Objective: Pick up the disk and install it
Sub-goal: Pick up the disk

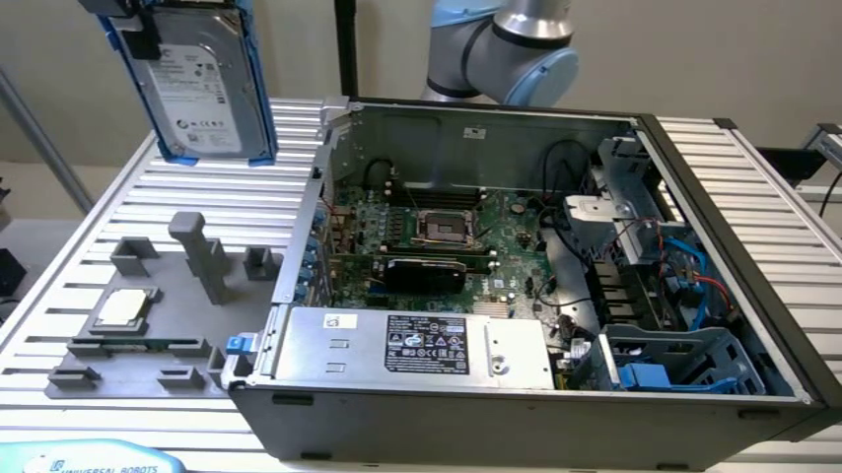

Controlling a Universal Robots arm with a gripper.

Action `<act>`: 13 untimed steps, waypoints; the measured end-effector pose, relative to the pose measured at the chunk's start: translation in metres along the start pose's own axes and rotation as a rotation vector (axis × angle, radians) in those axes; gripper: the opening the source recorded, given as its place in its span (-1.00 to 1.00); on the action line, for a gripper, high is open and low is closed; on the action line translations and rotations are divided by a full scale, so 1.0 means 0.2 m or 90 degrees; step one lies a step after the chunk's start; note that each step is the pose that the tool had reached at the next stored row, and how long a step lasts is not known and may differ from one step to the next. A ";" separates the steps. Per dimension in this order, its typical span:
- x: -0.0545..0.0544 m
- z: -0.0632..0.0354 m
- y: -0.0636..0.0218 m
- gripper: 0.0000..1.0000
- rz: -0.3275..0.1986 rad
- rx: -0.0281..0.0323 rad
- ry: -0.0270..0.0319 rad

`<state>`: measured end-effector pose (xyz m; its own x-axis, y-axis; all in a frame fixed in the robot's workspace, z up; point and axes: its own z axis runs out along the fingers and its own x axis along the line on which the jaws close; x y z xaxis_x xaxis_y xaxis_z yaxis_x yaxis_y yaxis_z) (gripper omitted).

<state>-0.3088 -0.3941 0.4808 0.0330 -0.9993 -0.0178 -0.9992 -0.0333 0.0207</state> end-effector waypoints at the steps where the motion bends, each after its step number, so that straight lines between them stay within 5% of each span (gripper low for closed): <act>1: 0.00 -0.007 -0.023 -0.35 0.000 -0.0005 0.0000; 13: 0.08 -0.068 -0.292 -0.35 0.000 -0.0053 -0.0002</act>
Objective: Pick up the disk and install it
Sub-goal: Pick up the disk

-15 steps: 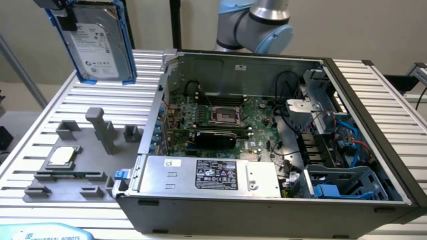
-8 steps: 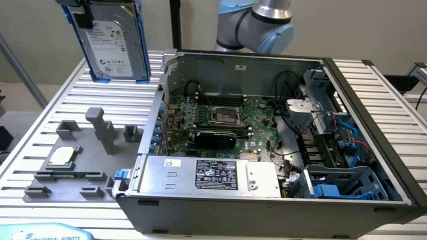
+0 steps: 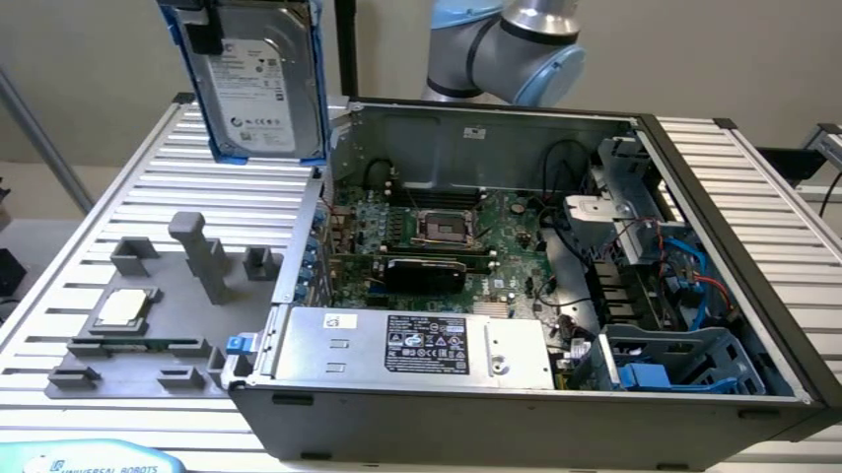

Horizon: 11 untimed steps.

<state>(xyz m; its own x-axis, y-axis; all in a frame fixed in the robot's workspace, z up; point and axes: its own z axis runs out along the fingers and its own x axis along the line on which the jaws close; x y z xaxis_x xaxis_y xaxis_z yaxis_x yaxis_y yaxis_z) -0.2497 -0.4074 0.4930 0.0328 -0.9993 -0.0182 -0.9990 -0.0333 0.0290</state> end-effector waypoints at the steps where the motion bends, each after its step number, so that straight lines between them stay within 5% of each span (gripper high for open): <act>1: 0.01 -0.004 -0.023 -0.35 0.000 -0.0004 0.0001; 11: 0.09 -0.032 -0.248 -0.35 0.000 -0.0030 0.0000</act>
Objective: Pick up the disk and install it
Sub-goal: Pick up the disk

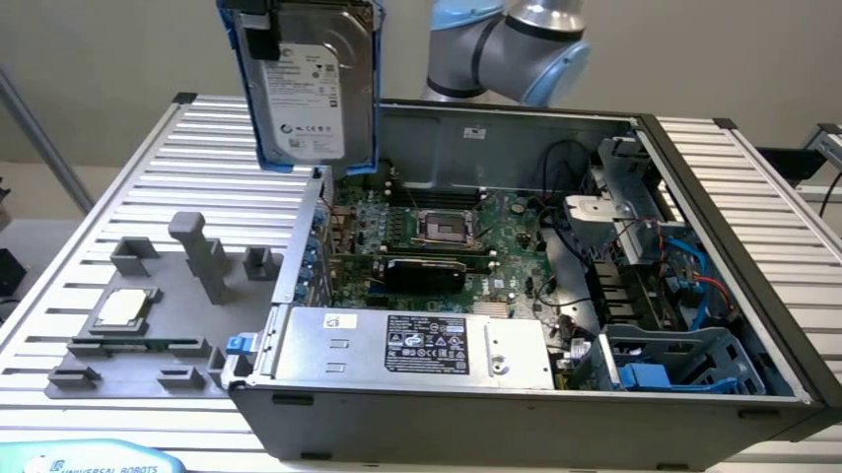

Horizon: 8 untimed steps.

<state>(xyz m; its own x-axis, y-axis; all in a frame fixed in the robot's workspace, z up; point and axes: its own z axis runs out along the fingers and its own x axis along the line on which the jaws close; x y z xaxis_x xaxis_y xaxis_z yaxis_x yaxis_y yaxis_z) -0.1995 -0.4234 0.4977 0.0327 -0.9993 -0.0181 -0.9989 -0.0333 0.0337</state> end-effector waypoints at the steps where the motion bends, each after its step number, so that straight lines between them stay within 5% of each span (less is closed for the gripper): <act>1: 0.01 -0.002 -0.022 -0.35 0.000 -0.0001 0.0000; 8: 0.07 -0.011 -0.180 -0.35 0.000 -0.0005 -0.0001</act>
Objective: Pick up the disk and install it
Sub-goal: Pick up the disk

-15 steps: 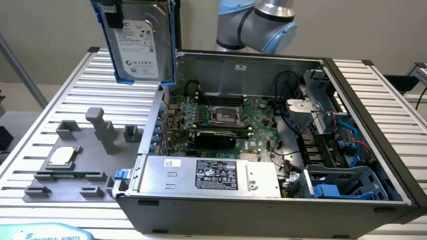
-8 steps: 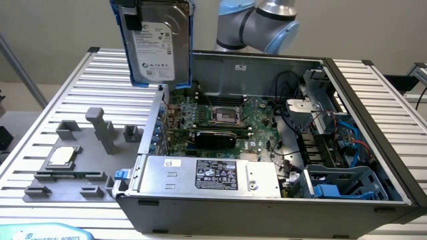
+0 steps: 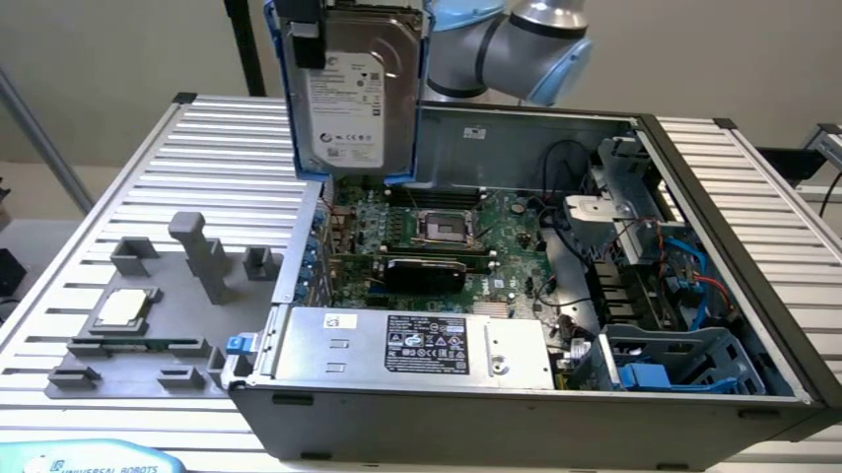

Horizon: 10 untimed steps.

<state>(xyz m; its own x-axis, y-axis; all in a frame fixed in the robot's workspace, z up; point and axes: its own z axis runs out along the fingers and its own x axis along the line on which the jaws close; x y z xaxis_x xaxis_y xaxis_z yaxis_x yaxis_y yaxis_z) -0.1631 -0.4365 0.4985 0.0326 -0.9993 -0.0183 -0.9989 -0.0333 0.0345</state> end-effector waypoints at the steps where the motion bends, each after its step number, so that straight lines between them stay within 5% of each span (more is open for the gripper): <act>1: 0.01 -0.002 -0.021 -0.35 0.000 -0.0001 0.0001; 10: 0.09 -0.012 -0.224 -0.35 0.000 -0.0003 0.0001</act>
<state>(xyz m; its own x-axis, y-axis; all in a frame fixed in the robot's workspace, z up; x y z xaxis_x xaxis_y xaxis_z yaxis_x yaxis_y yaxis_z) -0.1177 -0.4533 0.4990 0.0327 -0.9993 -0.0182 -0.9988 -0.0333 0.0350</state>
